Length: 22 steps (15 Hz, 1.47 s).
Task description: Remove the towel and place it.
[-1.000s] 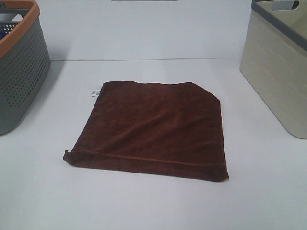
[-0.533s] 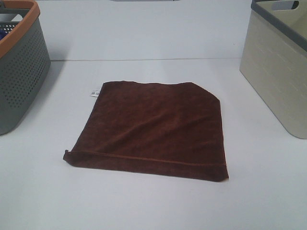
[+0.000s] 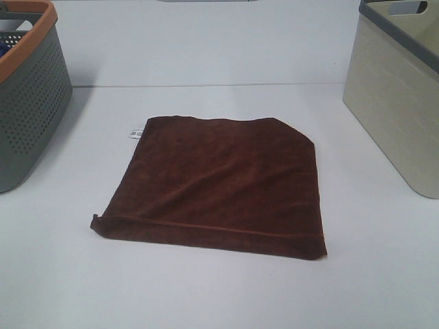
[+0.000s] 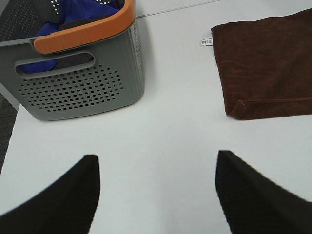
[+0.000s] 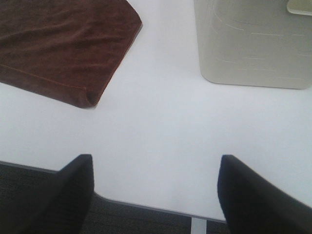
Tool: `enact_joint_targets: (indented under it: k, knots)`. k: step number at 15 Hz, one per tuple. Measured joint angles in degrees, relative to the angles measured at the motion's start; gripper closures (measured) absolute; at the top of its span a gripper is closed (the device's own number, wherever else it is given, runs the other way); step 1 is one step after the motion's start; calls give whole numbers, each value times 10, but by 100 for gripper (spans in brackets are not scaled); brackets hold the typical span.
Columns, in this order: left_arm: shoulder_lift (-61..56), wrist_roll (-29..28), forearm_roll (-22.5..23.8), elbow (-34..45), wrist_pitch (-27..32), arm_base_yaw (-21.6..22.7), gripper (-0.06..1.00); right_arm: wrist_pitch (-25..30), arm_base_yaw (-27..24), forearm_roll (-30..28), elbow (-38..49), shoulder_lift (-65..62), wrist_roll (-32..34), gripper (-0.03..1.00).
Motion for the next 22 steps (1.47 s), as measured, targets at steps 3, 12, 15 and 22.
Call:
enact_joint_targets:
  k: [3,12,15,22]
  knots:
    - [0,2,-1,0,0,0,29,-8,0,0,13,0,4,34]
    - [0,2,-3,0,-1,0,29,-11,0,1,13,0,13,34]
    - [0,2,-7,0,-1,0,29,-11,0,-14,13,0,13,34]
    - [0,2,-9,0,-1,0,29,-11,0,-18,13,0,13,34]
